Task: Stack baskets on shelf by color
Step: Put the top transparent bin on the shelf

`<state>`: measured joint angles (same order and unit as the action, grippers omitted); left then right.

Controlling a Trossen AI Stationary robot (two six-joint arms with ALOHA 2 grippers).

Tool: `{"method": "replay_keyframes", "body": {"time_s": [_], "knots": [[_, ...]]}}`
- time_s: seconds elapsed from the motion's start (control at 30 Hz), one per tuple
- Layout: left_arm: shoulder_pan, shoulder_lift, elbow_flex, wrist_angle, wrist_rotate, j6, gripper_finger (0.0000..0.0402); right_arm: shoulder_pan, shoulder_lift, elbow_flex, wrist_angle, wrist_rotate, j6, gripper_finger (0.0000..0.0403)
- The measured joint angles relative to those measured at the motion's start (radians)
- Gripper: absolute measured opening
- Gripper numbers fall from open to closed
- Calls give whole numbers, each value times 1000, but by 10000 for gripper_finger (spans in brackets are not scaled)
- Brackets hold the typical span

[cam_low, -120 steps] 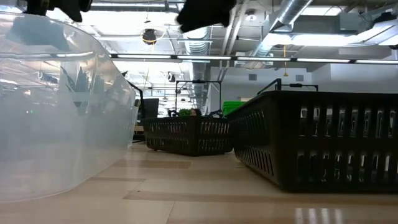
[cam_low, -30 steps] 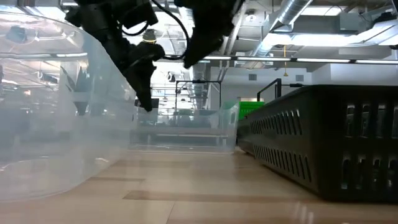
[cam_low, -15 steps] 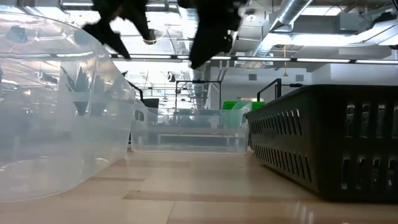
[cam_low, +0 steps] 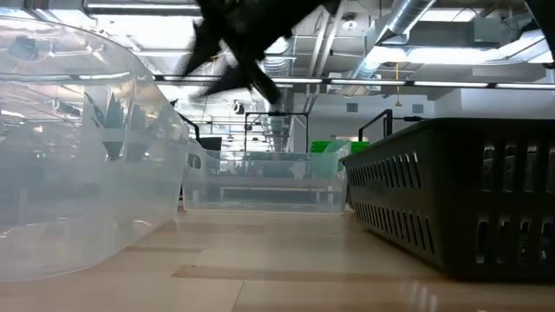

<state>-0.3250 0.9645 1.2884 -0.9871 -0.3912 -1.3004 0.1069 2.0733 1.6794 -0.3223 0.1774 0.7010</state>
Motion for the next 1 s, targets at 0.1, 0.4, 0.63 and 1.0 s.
{"method": "replay_keyframes", "body": {"time_s": [0.1, 0.4, 0.63, 1.0], "knots": [[-29, -29, 0, -5, -41, 0, 265, -6, 43, 18, -9, 29, 40, 161], [-41, -56, 0, -40, -28, 104, 265, -26, 206, 167, -87, 37, 146, 161], [-41, -62, -1, -65, 1, 169, 265, -31, 292, 341, -296, 35, 220, 143], [-41, -79, -1, -79, 21, 242, 265, -24, 264, 347, -446, 8, 304, 11]]}}
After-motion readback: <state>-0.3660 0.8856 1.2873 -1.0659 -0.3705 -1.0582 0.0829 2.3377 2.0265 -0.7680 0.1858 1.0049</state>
